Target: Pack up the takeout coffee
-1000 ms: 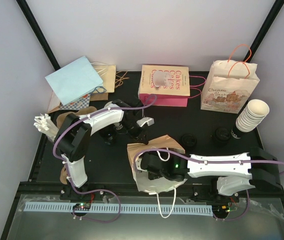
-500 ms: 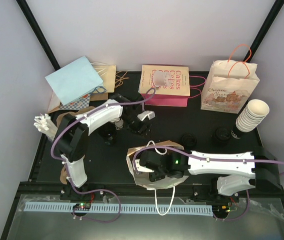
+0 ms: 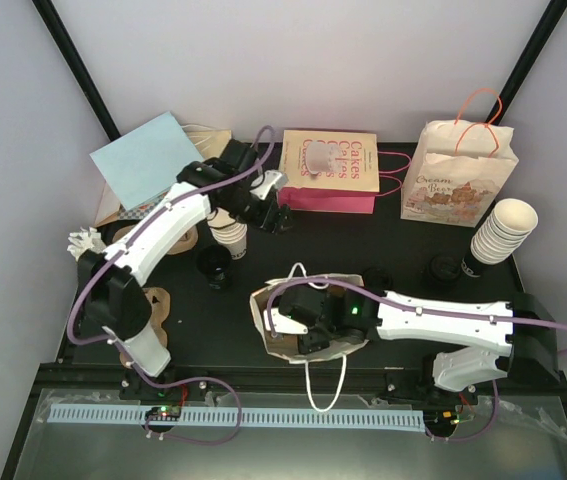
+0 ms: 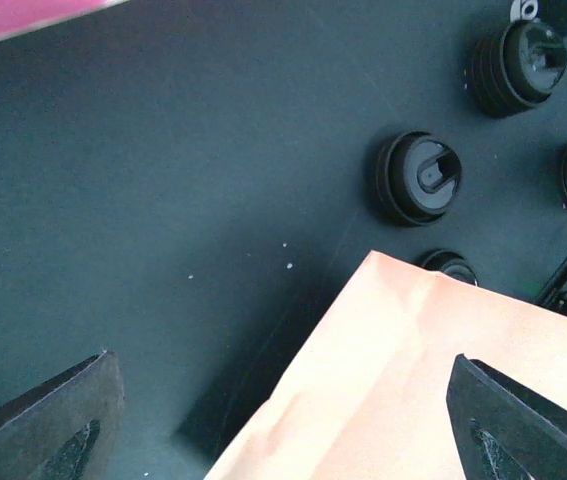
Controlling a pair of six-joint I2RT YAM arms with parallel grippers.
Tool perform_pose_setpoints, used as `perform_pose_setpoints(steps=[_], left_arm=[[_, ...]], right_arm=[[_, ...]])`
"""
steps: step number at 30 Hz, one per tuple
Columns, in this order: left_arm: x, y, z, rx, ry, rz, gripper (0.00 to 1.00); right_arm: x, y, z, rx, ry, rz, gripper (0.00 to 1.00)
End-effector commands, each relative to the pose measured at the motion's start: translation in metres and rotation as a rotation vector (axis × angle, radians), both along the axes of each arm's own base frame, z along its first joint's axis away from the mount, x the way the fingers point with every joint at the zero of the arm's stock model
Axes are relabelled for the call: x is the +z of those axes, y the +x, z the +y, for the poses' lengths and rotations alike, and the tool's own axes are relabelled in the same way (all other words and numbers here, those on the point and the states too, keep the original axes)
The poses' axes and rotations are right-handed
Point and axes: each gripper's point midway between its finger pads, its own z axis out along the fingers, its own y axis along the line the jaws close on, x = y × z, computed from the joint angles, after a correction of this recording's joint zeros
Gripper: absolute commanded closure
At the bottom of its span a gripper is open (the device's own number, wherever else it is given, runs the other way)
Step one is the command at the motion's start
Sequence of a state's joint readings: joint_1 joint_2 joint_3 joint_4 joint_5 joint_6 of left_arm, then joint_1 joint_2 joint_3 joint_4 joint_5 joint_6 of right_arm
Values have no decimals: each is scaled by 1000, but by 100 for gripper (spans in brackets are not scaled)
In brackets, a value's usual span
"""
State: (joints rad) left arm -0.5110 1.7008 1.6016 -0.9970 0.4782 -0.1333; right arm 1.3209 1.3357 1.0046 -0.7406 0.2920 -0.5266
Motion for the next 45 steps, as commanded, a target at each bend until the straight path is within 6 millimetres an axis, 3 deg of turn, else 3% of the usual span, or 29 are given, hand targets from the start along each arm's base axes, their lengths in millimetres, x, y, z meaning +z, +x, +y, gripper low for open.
perform_pose_setpoints(steps=[1,11,19,32,39,45], left_arm=[[52,1,22,68,-31,-161,9],[100,-29,53,130,-89,-354,9],[136,-64,71,135,-197,-546,7],[141,-96,61,-15,-294,-565,11],[138,-109,43,-144,-361,-519,32],[108,-106,39,-173,-312,-440,41]], right_arm=[[14,8,5,16,20,-3,0],[39,44,14,-57,85,-24,0],[58,52,22,-108,141,-8,0],[81,44,21,-155,240,41,0],[75,43,17,-161,228,44,0],[73,40,15,-147,224,52,0]])
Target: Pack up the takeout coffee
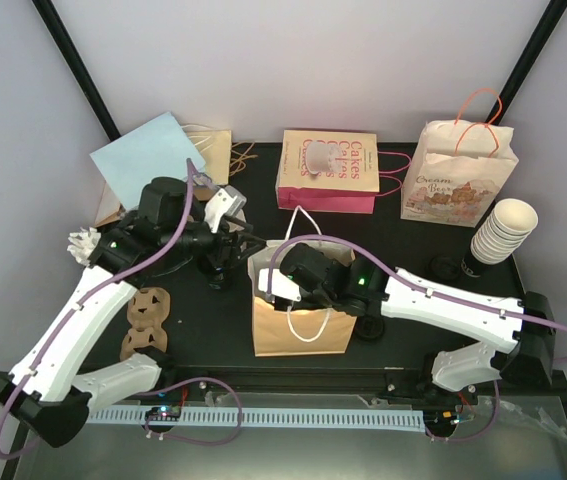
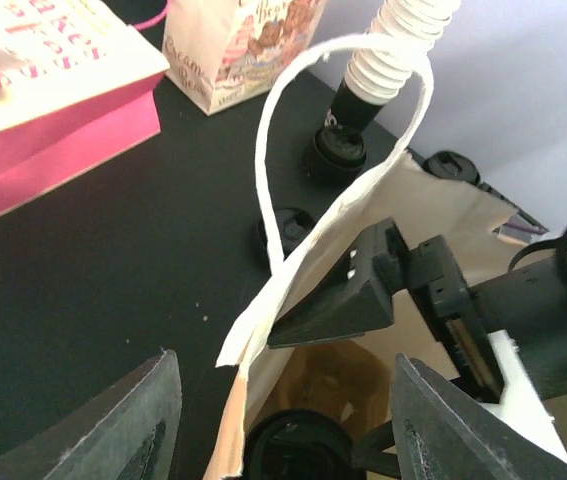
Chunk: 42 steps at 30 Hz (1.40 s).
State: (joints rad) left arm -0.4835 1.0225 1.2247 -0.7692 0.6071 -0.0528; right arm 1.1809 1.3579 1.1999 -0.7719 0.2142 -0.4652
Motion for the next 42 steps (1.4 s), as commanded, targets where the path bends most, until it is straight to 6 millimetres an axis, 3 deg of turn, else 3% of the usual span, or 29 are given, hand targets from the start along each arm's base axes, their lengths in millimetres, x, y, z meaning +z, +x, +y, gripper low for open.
perform_pose_setpoints(steps=[1,10,21,24,34,38,42], left_arm=[[-20,-2,-7,-66,30,42,41],[-47,-14,-15,-128,147,78,48],[-66,-3,-9,-56,274,54,89],[-64,-2,-10,-49,284,44,98],[-57,1,-3,3,306,-11,98],[-55,4,-1,27,308,-19,98],[-53,5,-1,36,301,-26,98]], right_arm=[[11,-3,-3,1,41,4,0],[-6,-9,-9,0,3,13,0],[6,-5,-10,-28,42,-33,0],[20,6,-12,-90,88,-101,0],[66,22,-23,-226,243,-217,0],[85,32,-36,-313,305,-296,0],[119,45,-58,-441,413,-407,0]])
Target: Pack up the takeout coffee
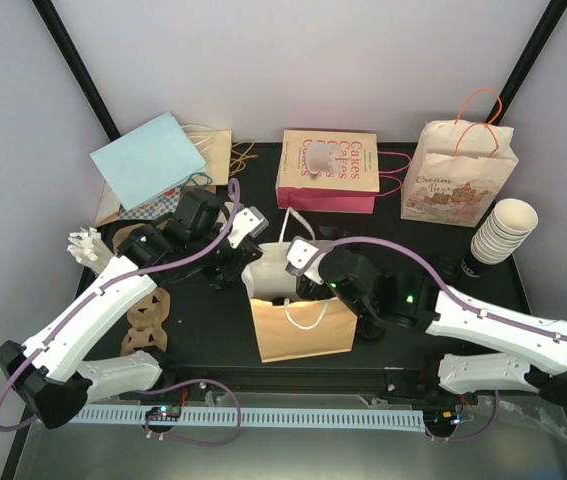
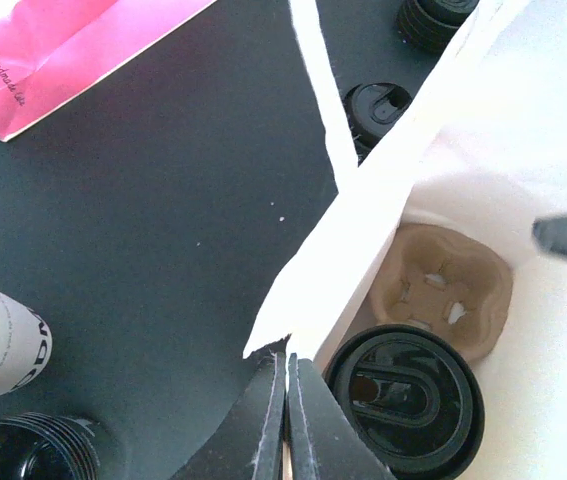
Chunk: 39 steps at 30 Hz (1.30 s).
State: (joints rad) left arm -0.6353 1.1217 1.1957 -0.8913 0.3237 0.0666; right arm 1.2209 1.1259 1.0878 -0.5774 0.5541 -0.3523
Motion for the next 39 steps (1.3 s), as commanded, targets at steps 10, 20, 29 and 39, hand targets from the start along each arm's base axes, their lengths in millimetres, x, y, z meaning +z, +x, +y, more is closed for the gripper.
perform_pose_setpoints(steps=[10,20,29,39], left_arm=[[25,6,3,48,-35,-63,99],[30,6,3,57,-47,-73,98],[30,6,6,74,-46,-80,98],[37,15,8,127,-62,-108,98]], right_arm=[[100,42,-92,-610,227,-413,0],[119,54,-122,-799,240,-455,0],[132,64,-147,-839,324,-365,0],[99,80,-171,-918,390,-60,0]])
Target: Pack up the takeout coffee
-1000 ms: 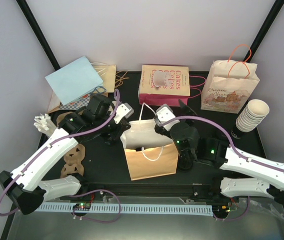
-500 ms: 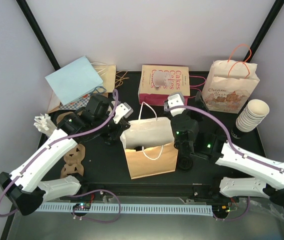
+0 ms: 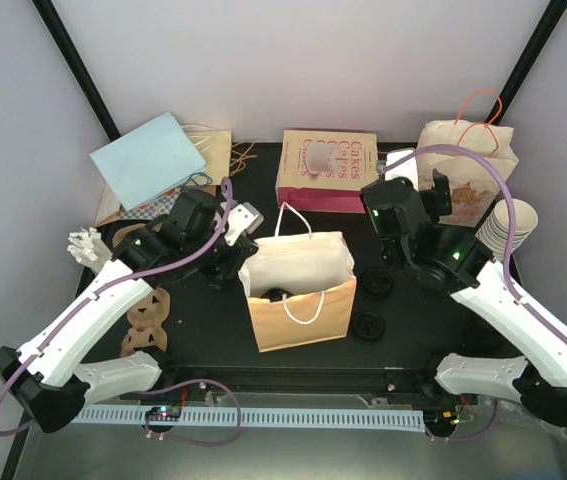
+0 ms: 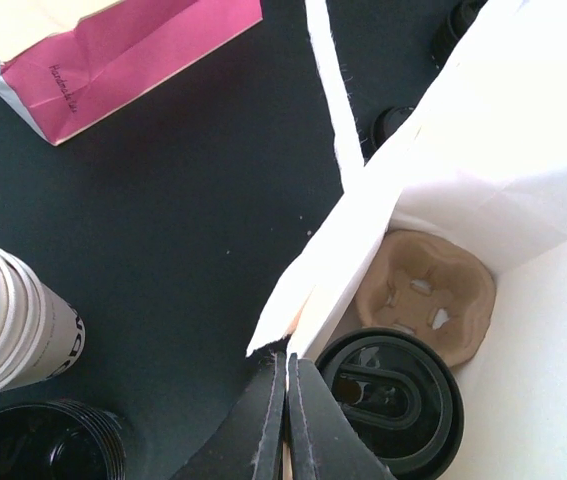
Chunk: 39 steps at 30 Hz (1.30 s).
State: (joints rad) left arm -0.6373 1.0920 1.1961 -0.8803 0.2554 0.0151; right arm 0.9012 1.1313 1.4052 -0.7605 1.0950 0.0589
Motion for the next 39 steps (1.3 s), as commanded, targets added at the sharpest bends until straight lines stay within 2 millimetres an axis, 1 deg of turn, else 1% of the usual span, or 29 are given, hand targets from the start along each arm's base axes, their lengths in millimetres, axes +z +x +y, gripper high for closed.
perform_pose_setpoints(steps=[1,5,11,14,22,25,26,27,29,33,39], left_arm=[[30,10,-1,50,-60,-85,98],[34,18,-1,87,-80,-103,99],[46,39,0,188,-122,-154,99],[49,49,-3,218,-131,-159,99],[36,81,-12,288,-102,-136,98],[35,94,-15,306,-108,-141,98],[39,97,-15,315,-119,-148,98],[34,104,-18,323,-116,-139,98],[34,114,-21,335,-128,-132,98],[39,133,-18,374,-132,-138,98],[34,158,-11,405,-127,-126,98]], right_arm=[[-34,-4,1,52,125,170,0],[-39,-6,0,73,183,215,0],[-41,-8,-12,54,208,233,1],[-45,-10,-17,49,214,237,1],[-58,-14,-26,27,220,262,1],[-61,-15,-30,20,226,269,1],[-62,-15,-31,18,227,272,1],[-64,-15,-32,16,227,278,1],[-67,-15,-34,9,227,284,1],[-72,-15,-35,8,232,293,0],[-80,-16,-33,15,240,315,0]])
